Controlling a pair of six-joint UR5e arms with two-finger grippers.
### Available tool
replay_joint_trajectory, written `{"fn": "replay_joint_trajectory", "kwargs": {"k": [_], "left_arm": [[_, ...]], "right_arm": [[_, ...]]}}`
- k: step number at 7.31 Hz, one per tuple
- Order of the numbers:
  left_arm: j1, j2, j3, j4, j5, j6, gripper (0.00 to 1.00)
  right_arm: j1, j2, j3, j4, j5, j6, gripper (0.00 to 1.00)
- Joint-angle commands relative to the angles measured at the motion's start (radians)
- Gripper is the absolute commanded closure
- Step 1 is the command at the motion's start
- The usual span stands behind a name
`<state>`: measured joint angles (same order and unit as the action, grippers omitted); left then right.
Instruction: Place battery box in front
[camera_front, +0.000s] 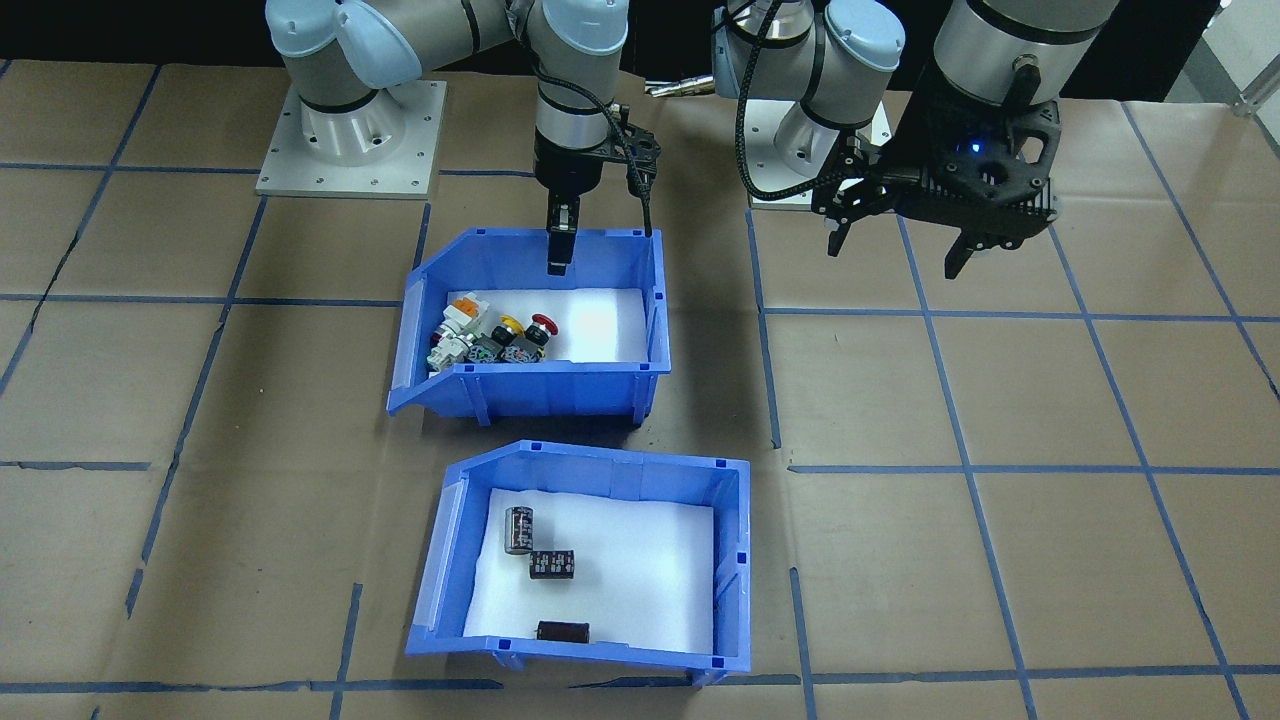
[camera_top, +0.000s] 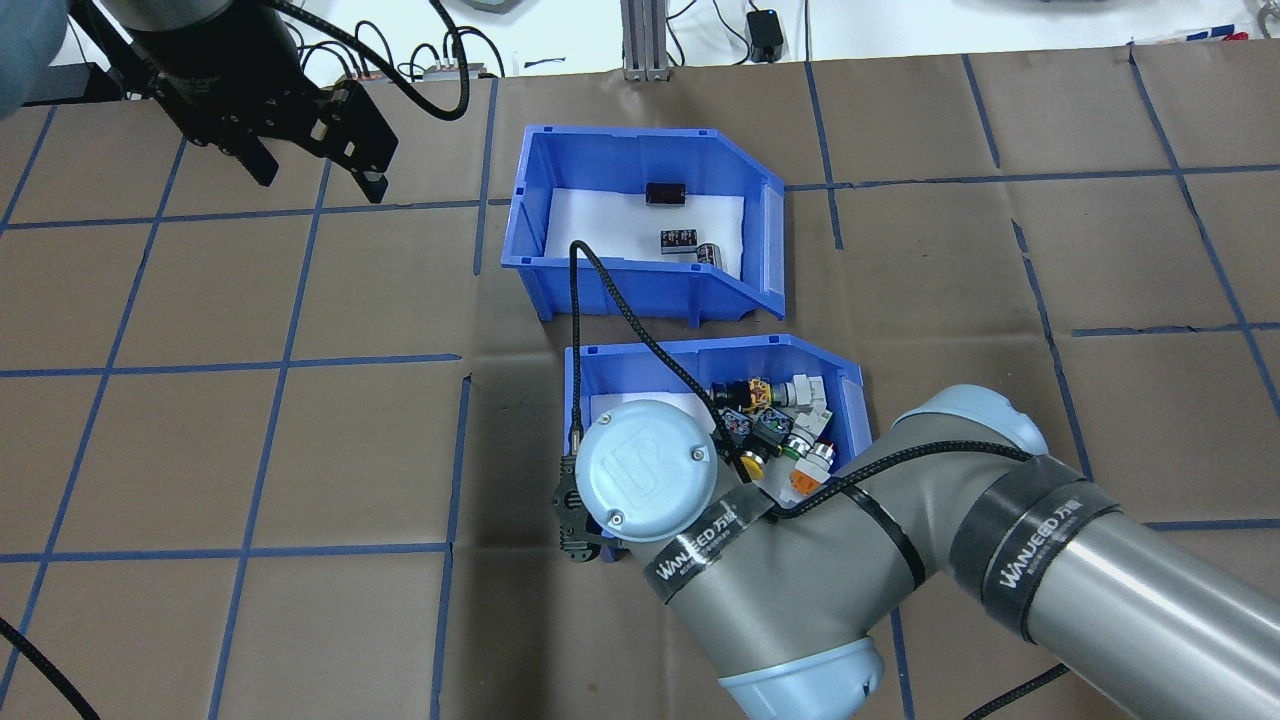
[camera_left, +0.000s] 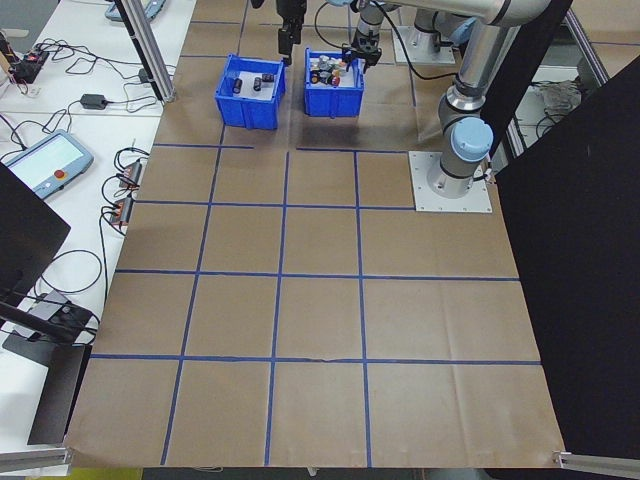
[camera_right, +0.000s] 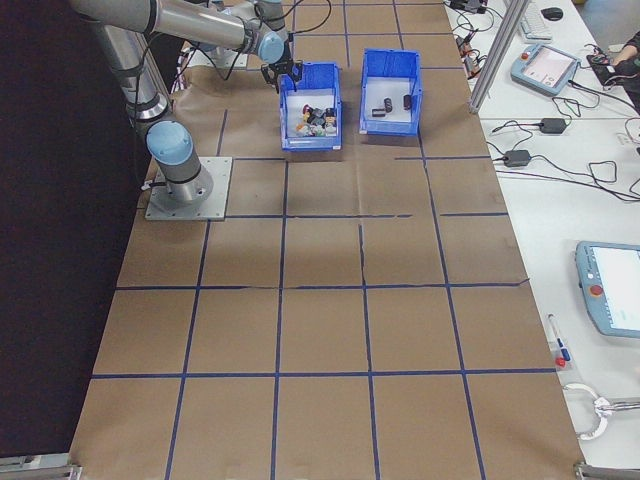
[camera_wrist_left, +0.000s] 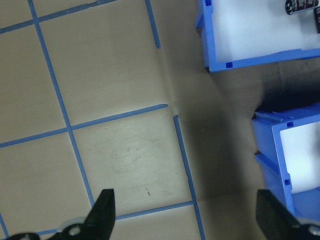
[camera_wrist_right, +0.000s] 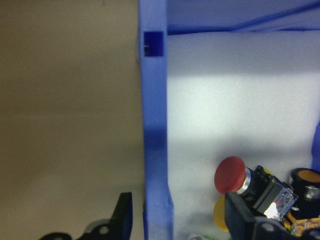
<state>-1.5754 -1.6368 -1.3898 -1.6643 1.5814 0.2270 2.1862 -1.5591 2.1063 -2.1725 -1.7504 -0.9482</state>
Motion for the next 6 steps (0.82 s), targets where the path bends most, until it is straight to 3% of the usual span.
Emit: {"fn": "replay_joint_trajectory", "kwargs": {"k": [1, 2, 3, 4, 6], "left_arm": [[0.000, 0.000, -0.002, 0.000, 0.000, 0.000, 0.00], [0.000, 0.002, -0.012, 0.001, 0.000, 0.000, 0.00], [0.000, 0.002, -0.014, 0.003, 0.000, 0.000, 0.00], [0.000, 0.002, -0.014, 0.003, 0.000, 0.000, 0.00], [0.002, 0.002, -0.008, 0.012, 0.002, 0.002, 0.00]], "right_arm": [[-0.067, -0.100, -0.017, 0.069, -0.018, 0.000, 0.00], [-0.141, -0.143, -0.028, 0.109, -0.005, -0.001, 0.00], [-0.226, -0.163, -0.055, 0.131, 0.071, 0.003, 0.00], [-0.308, -0.164, -0.109, 0.213, 0.118, 0.008, 0.00], [-0.470, -0.157, -0.269, 0.432, 0.117, 0.222, 0.00]]}}
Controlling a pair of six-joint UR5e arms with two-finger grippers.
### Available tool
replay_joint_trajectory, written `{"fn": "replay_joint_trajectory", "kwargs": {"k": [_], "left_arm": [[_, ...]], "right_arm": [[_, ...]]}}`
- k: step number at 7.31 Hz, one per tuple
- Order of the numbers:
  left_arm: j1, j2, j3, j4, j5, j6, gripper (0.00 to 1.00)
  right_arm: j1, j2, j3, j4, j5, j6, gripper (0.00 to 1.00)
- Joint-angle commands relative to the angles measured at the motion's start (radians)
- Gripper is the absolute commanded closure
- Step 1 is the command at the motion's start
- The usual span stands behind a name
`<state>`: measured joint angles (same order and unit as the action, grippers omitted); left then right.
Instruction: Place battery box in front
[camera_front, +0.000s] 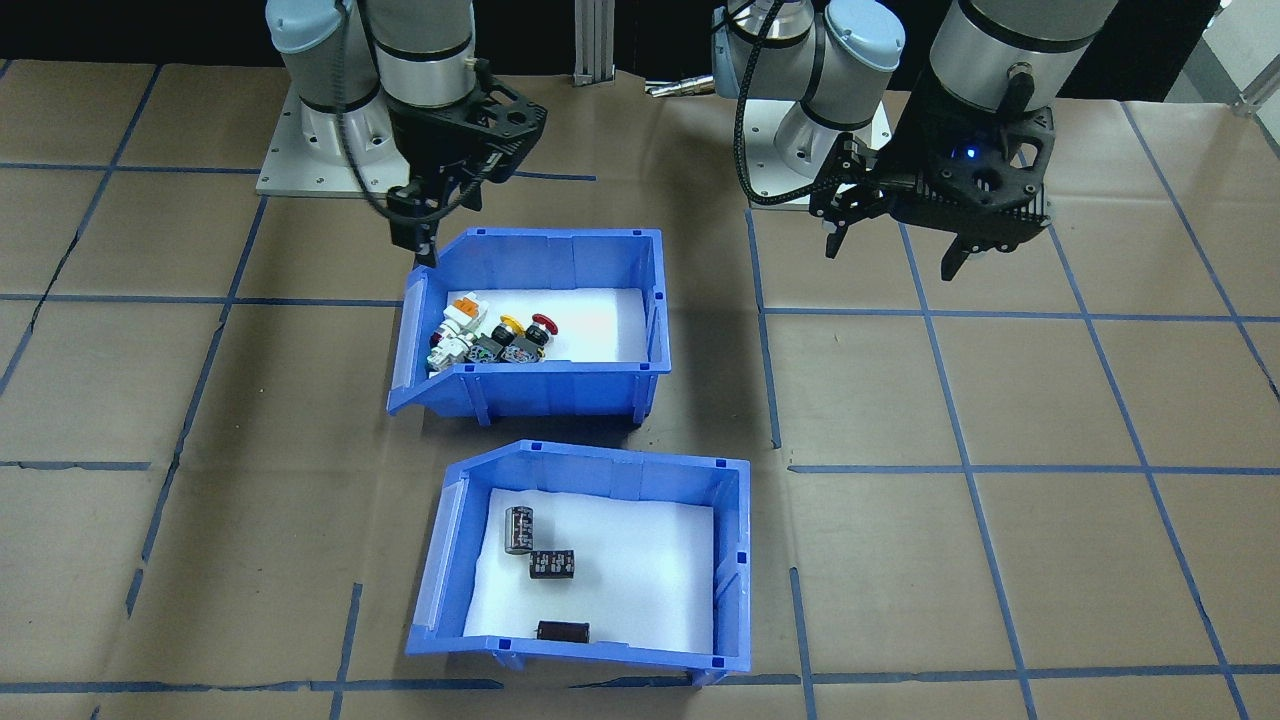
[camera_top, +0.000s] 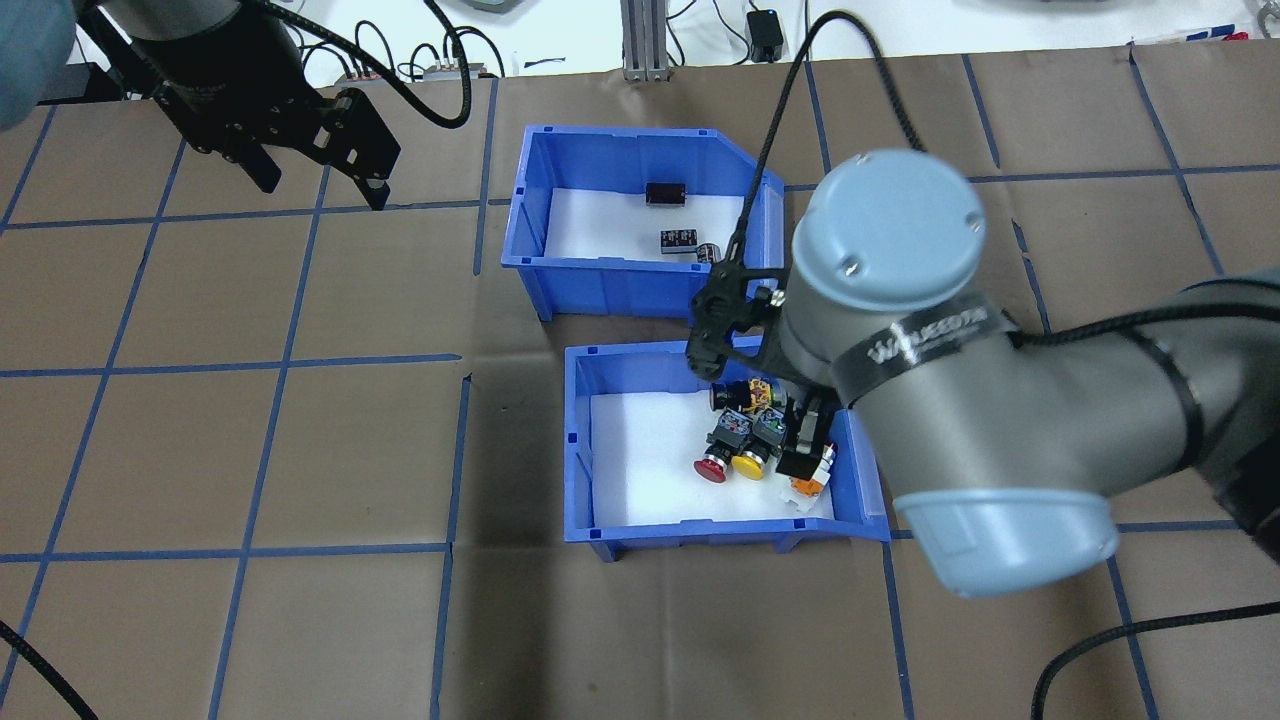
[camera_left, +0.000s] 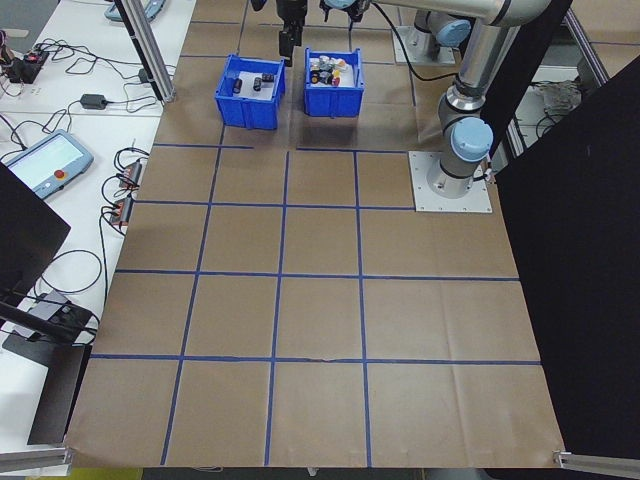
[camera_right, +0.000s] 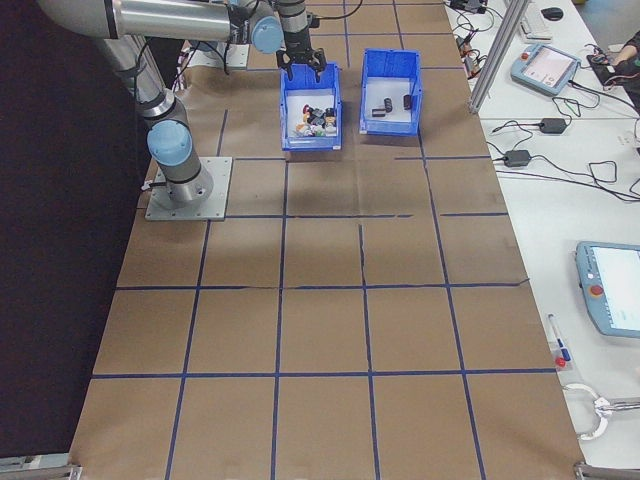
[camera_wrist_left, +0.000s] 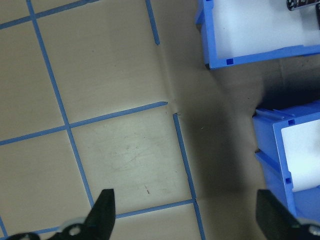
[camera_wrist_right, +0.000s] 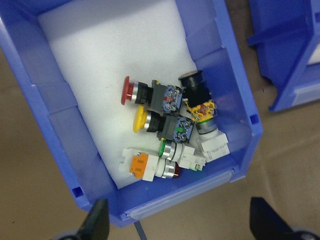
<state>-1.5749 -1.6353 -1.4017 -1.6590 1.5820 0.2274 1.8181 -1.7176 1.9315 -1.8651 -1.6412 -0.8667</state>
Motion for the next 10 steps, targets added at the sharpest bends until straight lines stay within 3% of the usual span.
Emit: {"fn": "replay_joint_trajectory", "kwargs": {"k": [1, 3, 5, 6, 8, 10], "left_arm": [[0.003, -0.001, 0.009, 0.005, 0.001, 0.001, 0.00], [0.001, -0.003, 0.009, 0.012, 0.028, 0.001, 0.00], [0.001, -0.001, 0.006, 0.012, 0.029, 0.001, 0.00], [0.001, -0.001, 0.004, 0.012, 0.029, 0.001, 0.00], [-0.001, -0.001, 0.004, 0.012, 0.029, 0.001, 0.00], [-0.002, -0.001, 0.003, 0.012, 0.029, 0.000, 0.00]], "right_arm": [[-0.158, 0.009, -0.148, 0.150, 0.011, 0.329, 0.00], [-0.192, 0.088, -0.256, 0.142, 0.011, 0.628, 0.00], [-0.194, 0.235, -0.404, 0.152, -0.005, 0.806, 0.00], [-0.204, 0.281, -0.432, 0.152, 0.000, 0.840, 0.00], [-0.264, 0.296, -0.408, 0.149, 0.009, 0.851, 0.00], [-0.269, 0.227, -0.321, 0.138, 0.009, 0.876, 0.00]]}}
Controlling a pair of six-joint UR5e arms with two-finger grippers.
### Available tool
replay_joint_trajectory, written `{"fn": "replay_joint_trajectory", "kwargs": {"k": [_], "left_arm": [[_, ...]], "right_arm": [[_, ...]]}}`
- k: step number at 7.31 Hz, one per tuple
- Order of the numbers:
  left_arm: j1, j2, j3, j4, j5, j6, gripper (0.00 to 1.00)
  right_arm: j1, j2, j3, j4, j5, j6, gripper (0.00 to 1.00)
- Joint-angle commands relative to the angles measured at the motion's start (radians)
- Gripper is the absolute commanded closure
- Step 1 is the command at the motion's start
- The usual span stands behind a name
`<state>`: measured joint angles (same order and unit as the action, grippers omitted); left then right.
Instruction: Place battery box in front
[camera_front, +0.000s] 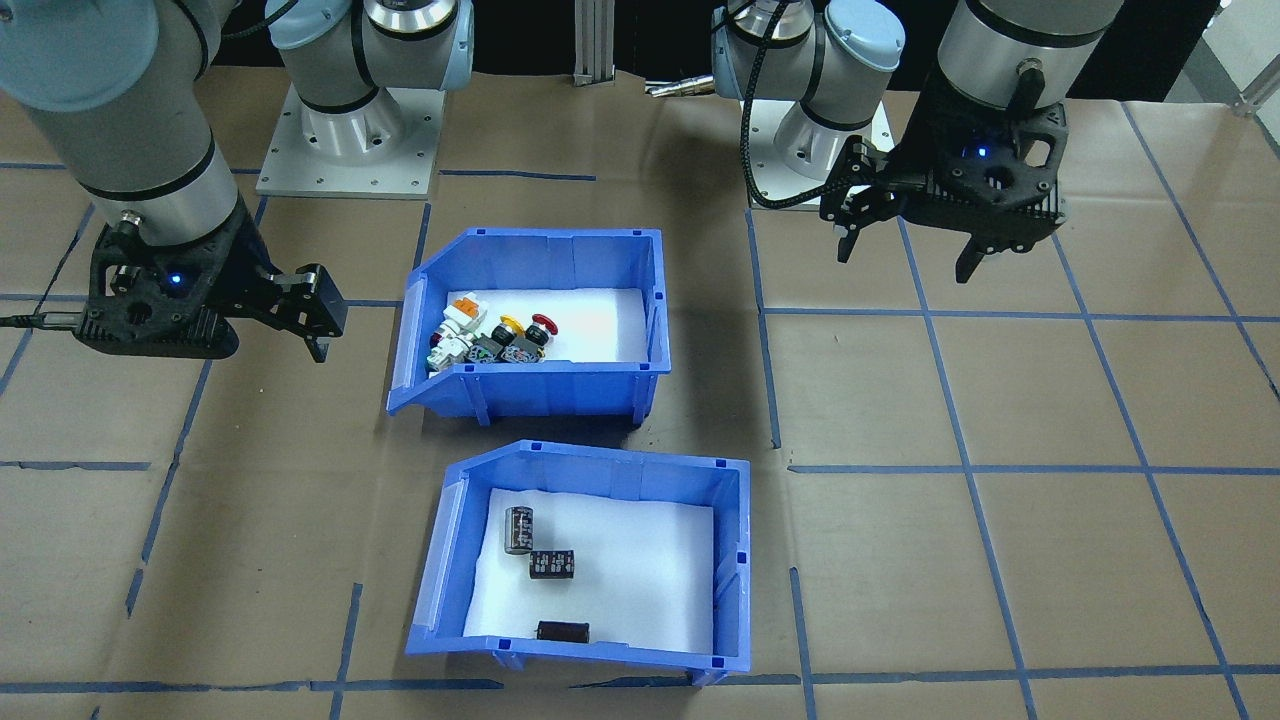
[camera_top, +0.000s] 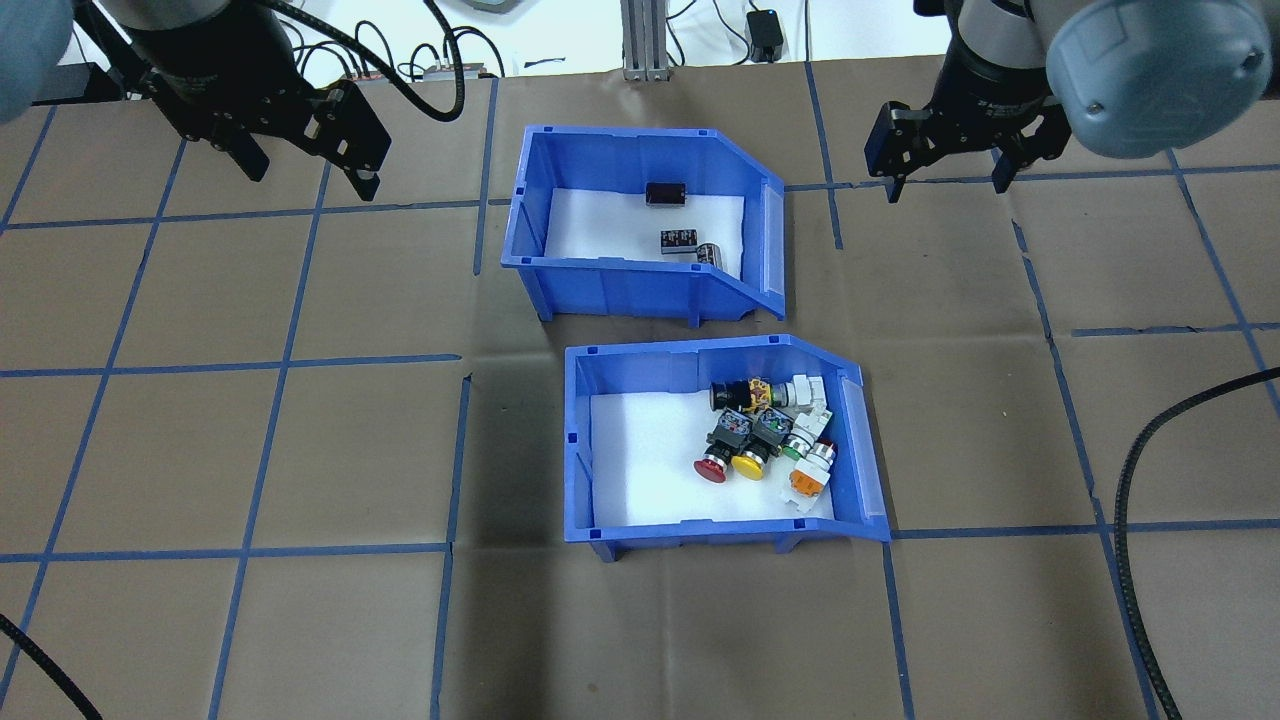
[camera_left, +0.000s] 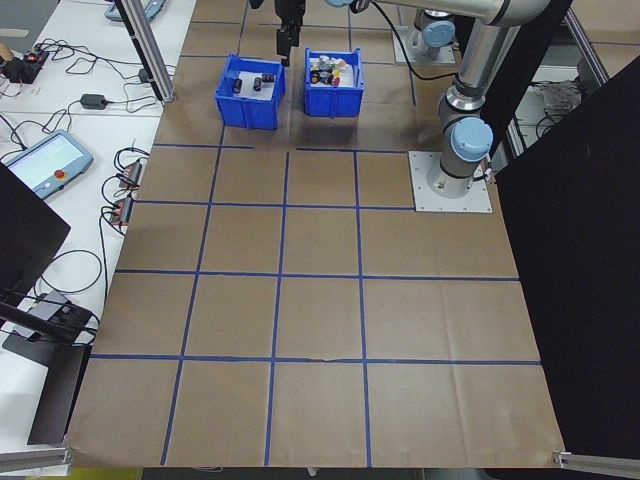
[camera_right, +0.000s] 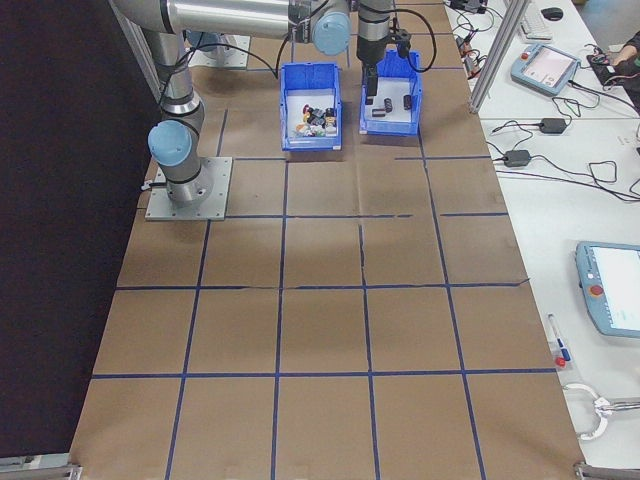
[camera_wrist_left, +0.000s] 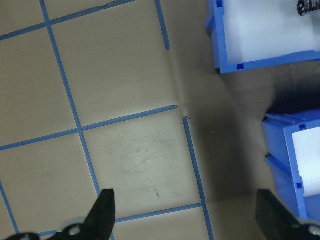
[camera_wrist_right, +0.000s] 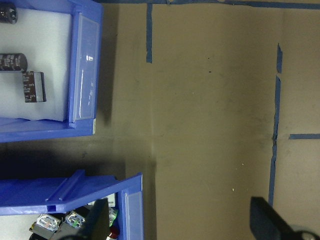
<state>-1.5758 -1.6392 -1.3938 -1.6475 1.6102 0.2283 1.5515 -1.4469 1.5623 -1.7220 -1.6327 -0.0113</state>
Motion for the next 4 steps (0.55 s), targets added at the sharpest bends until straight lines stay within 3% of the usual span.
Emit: {"fn": "replay_joint_trajectory", "kwargs": {"k": [1, 4], "left_arm": [[0.000, 0.002, -0.002, 0.000, 0.002, 0.000, 0.00], [-0.001, 0.001, -0.002, 0.002, -0.006, -0.001, 0.00]], "right_arm": [[-0.002, -0.073, 0.074, -0.005, 0.002, 0.049, 0.00], [0.036, -0.079, 0.079, -0.005, 0.004, 0.051, 0.00]]}}
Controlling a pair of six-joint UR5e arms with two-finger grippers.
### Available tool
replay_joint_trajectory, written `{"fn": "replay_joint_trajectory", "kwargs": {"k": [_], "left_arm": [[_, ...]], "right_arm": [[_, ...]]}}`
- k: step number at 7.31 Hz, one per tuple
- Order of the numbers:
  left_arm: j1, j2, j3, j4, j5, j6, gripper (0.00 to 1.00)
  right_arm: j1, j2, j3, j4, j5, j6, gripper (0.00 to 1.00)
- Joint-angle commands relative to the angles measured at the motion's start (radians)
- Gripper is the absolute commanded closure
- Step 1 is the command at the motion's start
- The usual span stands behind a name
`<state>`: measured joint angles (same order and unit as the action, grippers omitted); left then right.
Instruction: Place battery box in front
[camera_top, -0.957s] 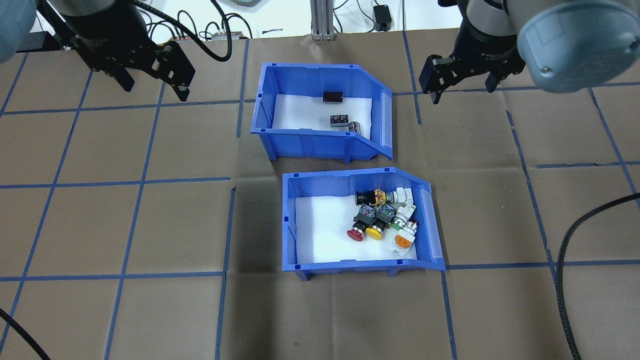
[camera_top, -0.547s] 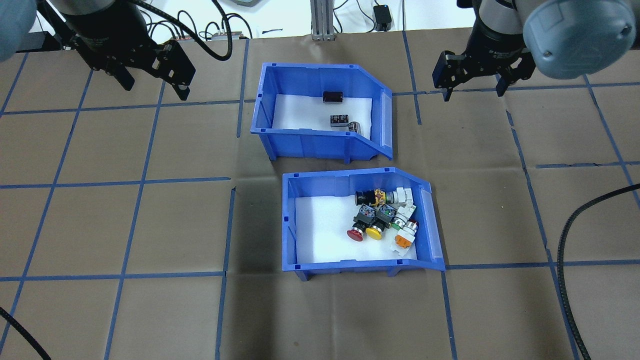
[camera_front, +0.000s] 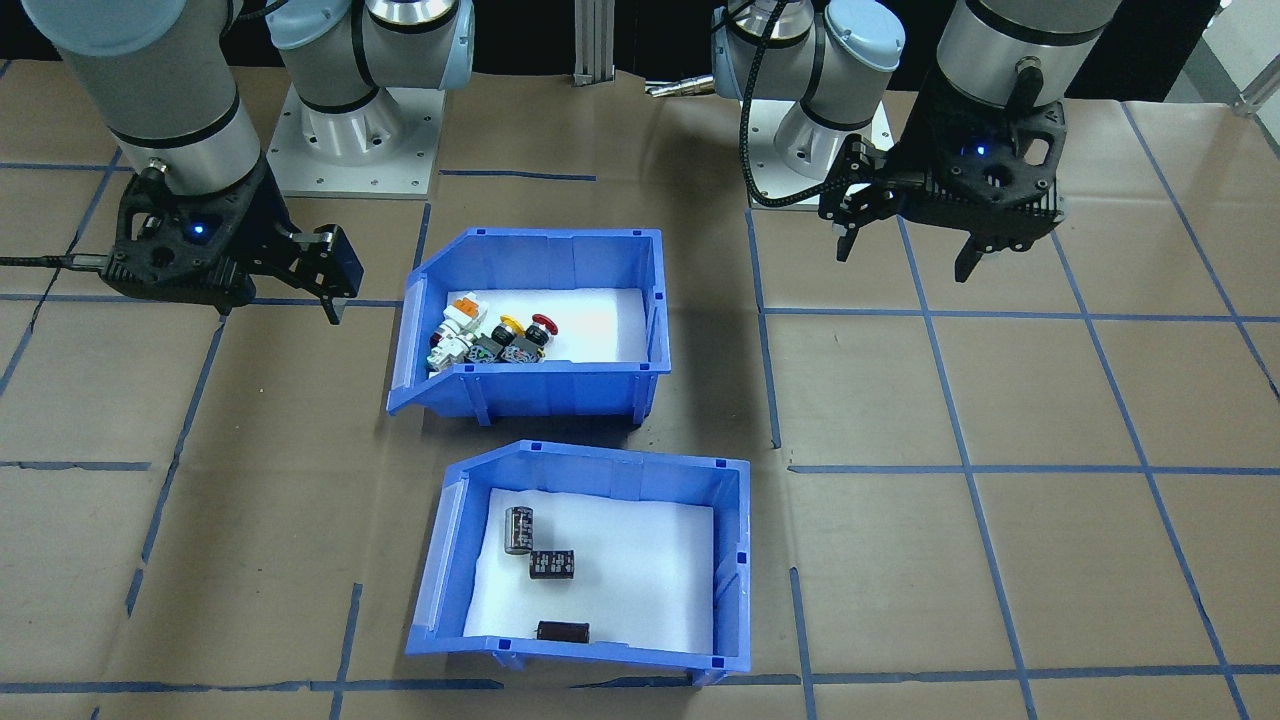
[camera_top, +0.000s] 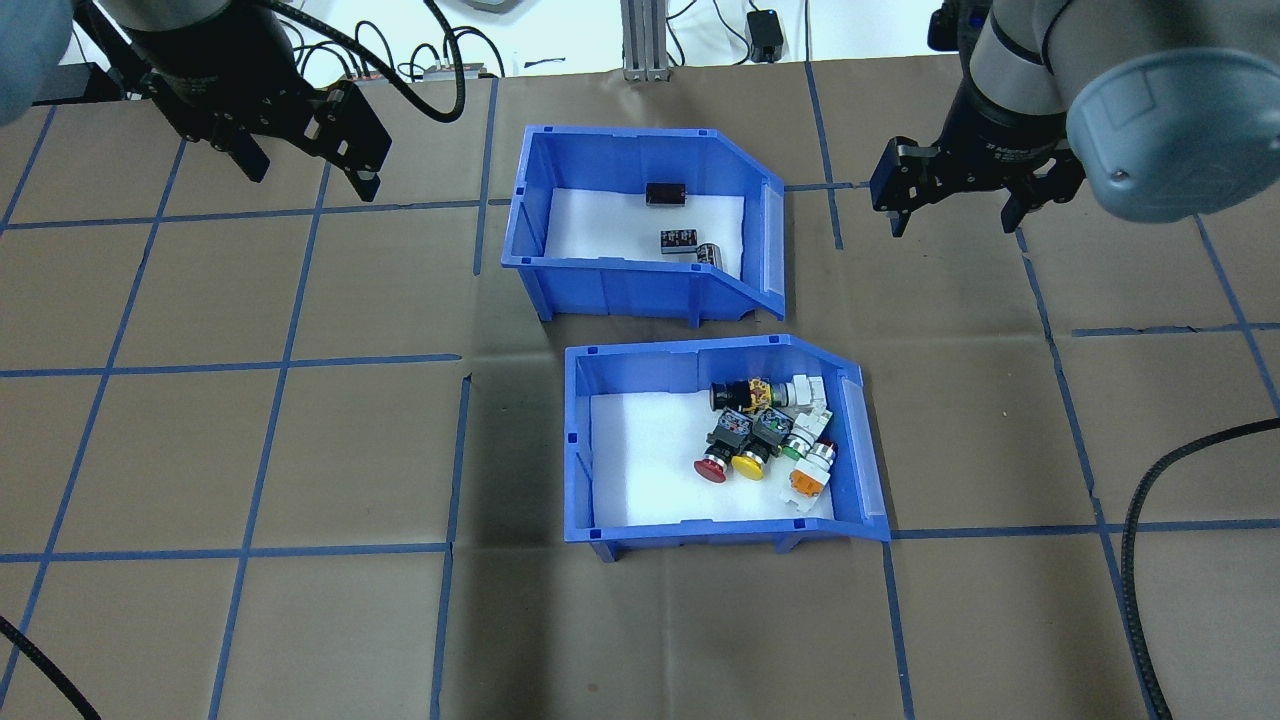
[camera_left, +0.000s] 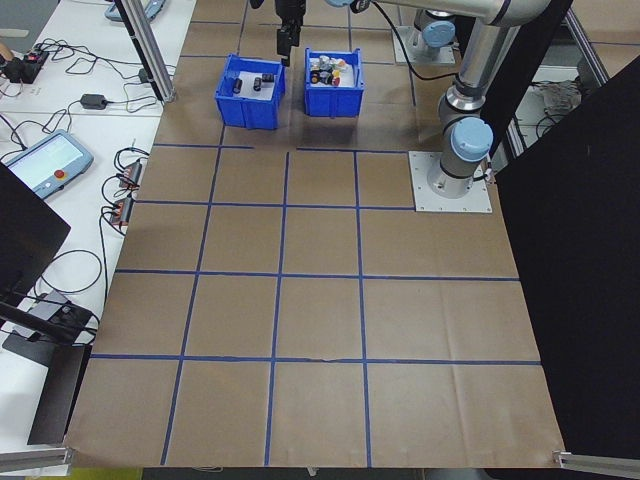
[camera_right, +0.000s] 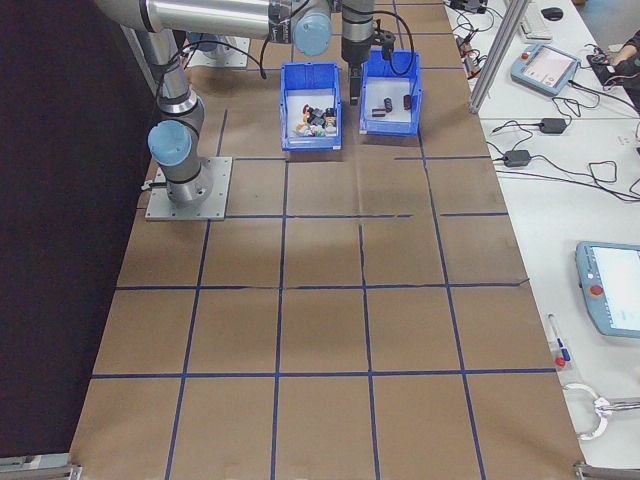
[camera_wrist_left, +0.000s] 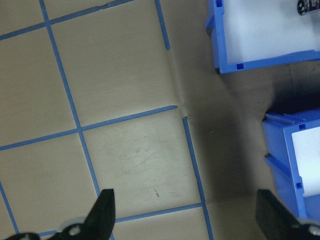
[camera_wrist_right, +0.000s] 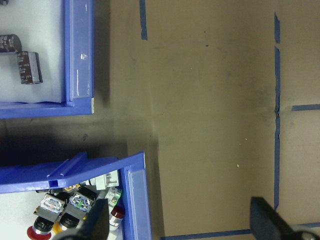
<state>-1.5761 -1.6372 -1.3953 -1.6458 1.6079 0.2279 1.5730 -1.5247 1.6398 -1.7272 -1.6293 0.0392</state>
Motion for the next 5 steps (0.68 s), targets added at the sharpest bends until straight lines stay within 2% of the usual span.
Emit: {"fn": "replay_joint_trajectory", "kwargs": {"k": [1, 3, 5], "left_arm": [[-0.001, 0.000, 0.005, 0.000, 0.003, -0.001, 0.00], [0.001, -0.030, 0.018, 0.000, 0.039, -0.010, 0.00], [0.001, -0.036, 0.019, 0.003, 0.041, -0.019, 0.00]], "right_arm": [[0.015, -0.002, 0.002, 0.000, 0.000, -0.001, 0.00], [0.015, -0.002, 0.003, 0.000, -0.001, -0.005, 0.00], [0.015, -0.002, 0.005, 0.000, -0.001, -0.007, 0.00]]}}
